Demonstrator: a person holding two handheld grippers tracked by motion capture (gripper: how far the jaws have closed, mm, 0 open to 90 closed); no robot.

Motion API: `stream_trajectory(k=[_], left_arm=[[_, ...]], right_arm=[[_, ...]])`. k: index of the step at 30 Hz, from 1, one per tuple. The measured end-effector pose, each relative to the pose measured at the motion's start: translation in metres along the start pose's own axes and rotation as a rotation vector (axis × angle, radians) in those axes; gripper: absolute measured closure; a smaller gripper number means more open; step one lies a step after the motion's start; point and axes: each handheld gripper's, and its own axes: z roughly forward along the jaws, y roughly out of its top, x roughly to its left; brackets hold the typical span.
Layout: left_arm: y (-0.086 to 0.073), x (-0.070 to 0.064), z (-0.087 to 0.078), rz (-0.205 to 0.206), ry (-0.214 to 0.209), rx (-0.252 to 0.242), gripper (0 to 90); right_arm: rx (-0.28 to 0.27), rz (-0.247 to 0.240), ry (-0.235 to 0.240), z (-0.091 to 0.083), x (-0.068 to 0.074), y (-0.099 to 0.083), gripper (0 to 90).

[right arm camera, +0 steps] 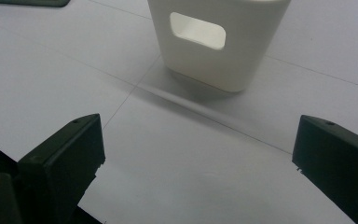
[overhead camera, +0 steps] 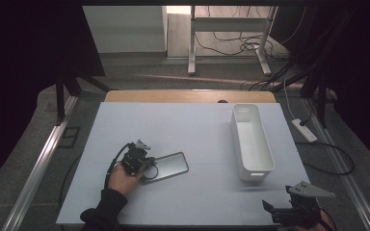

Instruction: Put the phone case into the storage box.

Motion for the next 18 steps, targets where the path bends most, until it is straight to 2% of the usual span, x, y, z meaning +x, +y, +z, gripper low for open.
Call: stream_trajectory(k=[4,6,11,14,18], left_arm=[[0.0,0.004,-0.002,-0.005,0.004,0.011,88.8],[0.0,0.006,-0.002,-0.02,0.005,0.004,88.7],[0.0,0.012,-0.003,-0.026,0.032,0.014,88.7],[0.001,0.014,-0.003,-0.041,0.034,0.007,88.8],[0.005,0.019,-0.001,-0.039,0.046,0.011,88.8]], right_arm=[[-0.001,-0.001,0.0,0.0,0.0,0.0,1.9],[0.0,-0.001,0.001,0.0,0.0,0.0,1.9],[-0.001,0.0,0.003,0.0,0.0,0.0,1.9],[0.0,0.0,0.003,0.0,0.0,0.0,1.9],[0.001,-0.001,0.003,0.0,0.0,0.0,2.0]])
